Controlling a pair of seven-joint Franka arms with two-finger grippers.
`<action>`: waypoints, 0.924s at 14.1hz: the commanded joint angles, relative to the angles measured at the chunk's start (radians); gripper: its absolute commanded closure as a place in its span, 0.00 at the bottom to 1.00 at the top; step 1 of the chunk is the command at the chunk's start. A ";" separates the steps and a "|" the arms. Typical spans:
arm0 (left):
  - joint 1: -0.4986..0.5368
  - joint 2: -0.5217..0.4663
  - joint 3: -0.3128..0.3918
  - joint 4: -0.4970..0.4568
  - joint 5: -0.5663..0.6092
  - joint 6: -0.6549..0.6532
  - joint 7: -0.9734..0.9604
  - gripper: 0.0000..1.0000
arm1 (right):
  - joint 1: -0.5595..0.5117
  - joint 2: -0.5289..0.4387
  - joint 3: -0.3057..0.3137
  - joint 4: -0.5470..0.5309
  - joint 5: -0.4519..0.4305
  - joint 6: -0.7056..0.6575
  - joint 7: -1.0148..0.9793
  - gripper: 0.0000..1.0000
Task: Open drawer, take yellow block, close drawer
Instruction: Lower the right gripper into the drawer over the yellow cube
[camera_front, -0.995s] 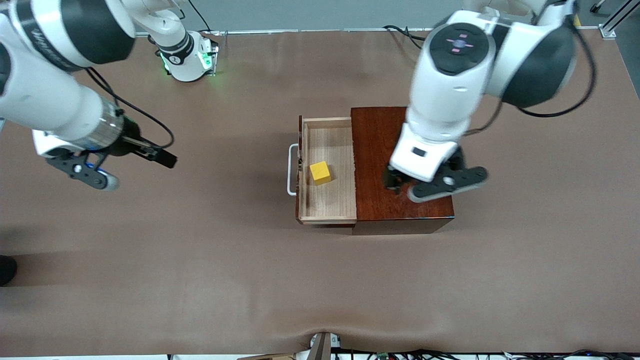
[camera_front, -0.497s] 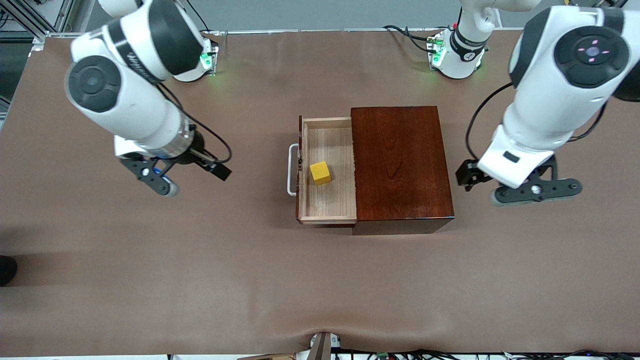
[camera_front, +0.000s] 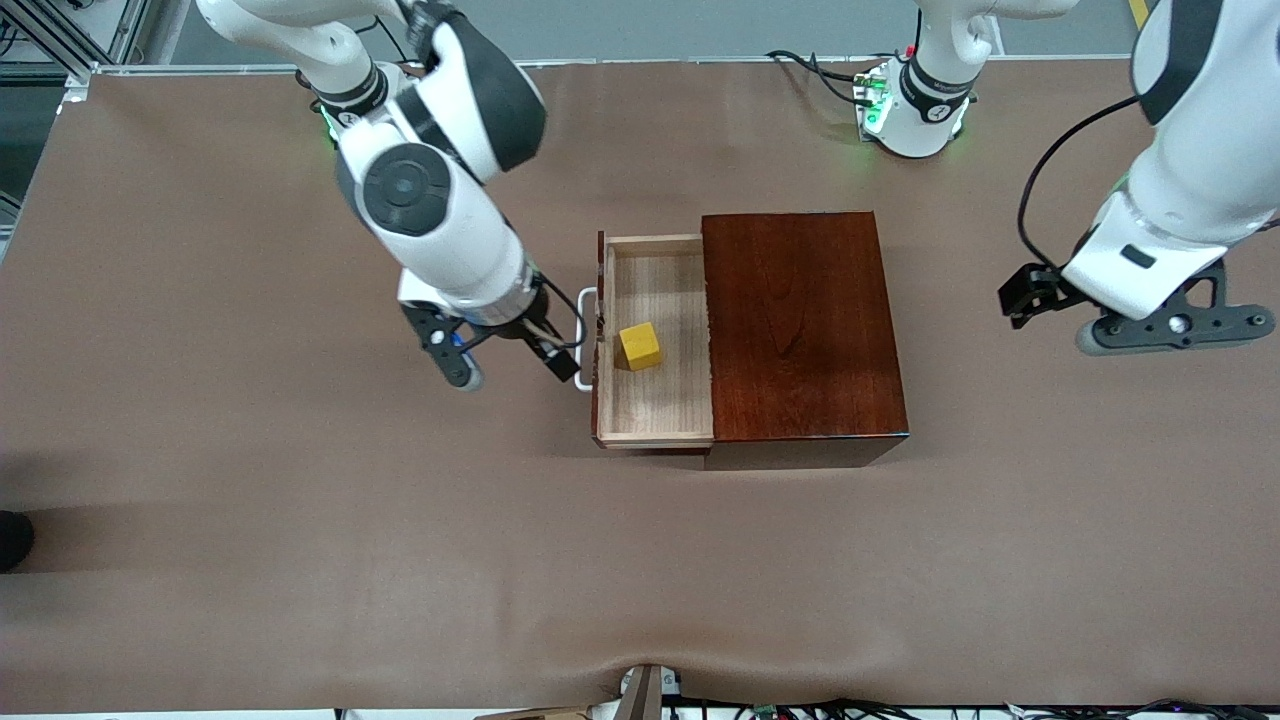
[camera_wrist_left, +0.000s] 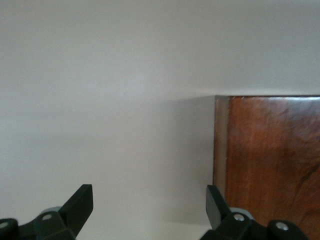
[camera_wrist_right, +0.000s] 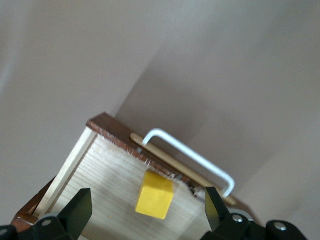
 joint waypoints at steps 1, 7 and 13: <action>0.051 -0.086 -0.009 -0.097 -0.021 0.010 0.053 0.00 | 0.053 0.058 -0.010 0.012 0.013 0.065 0.129 0.00; 0.102 -0.155 -0.007 -0.140 -0.103 0.006 0.120 0.00 | 0.114 0.144 -0.010 0.010 0.013 0.153 0.314 0.00; 0.101 -0.170 -0.007 -0.131 -0.136 -0.026 0.117 0.00 | 0.144 0.187 -0.011 0.009 0.013 0.155 0.368 0.00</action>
